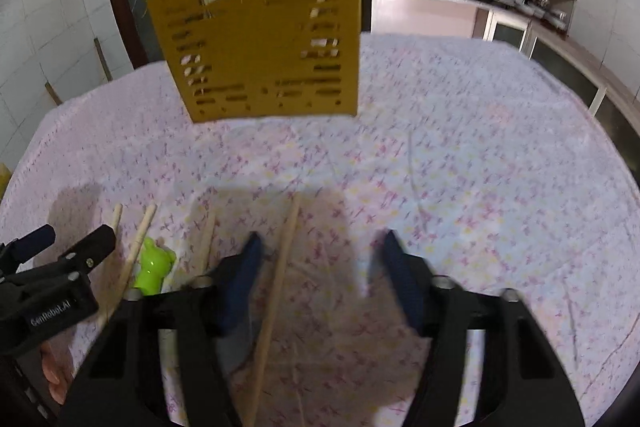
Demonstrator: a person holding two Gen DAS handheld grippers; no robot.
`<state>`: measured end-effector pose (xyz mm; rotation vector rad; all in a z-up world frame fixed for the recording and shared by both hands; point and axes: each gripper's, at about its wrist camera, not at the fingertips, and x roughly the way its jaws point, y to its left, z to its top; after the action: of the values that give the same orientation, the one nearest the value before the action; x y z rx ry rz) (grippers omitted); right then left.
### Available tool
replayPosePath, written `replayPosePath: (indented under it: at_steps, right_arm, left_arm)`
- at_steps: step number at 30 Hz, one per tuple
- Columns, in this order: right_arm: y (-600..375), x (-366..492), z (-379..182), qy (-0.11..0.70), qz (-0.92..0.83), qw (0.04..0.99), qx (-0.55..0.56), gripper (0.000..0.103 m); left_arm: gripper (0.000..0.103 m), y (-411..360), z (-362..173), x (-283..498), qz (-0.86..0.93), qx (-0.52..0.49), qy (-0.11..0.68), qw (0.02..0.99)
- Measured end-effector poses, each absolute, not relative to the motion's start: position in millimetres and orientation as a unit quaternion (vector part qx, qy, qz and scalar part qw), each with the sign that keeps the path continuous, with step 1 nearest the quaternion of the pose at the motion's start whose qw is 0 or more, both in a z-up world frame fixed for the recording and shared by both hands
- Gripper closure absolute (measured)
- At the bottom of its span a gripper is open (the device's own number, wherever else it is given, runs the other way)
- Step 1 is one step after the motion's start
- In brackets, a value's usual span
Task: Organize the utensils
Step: 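Move both open tools back over the remaining utensils, then grasp a wooden chopstick with the right tool while the left tool grasps another chopstick, then carry both chopsticks over the yellow holder and open both tools to drop them in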
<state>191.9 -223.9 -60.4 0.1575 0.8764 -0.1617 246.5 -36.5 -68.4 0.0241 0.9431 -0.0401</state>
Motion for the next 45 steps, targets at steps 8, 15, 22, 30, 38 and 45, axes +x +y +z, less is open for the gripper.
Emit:
replayPosePath:
  at_steps: [8,15,22,30,38,45]
  right_arm:
    - [-218,188,-59,0.419,-0.055,0.903,0.083,0.093]
    - [-223,178,-57,0.422,-0.042,0.902,0.077,0.096]
    - [-250,166,-57,0.426,-0.056,0.898,0.094,0.096]
    - [-257,166,-56,0.417,-0.054,0.9,0.114,0.096]
    - [-265,152,-31,0.378,-0.051,0.916,0.126,0.097]
    - [-266,131,3,0.32,-0.035,0.938,0.131,0.097]
  left_arm:
    - [0.03,-44,-66,242,-0.044,0.017,0.454,0.89]
    - [0.061,-59,-63,236,-0.078,0.029,0.46,0.884]
    - [0.089,-60,-59,244,-0.102,0.016,0.473,0.875]
    - [0.098,-63,-58,240,-0.116,0.011,0.465,0.878]
    - [0.098,-55,-35,225,-0.116,-0.011,0.428,0.896]
    - [0.098,-38,3,201,-0.111,-0.02,0.367,0.923]
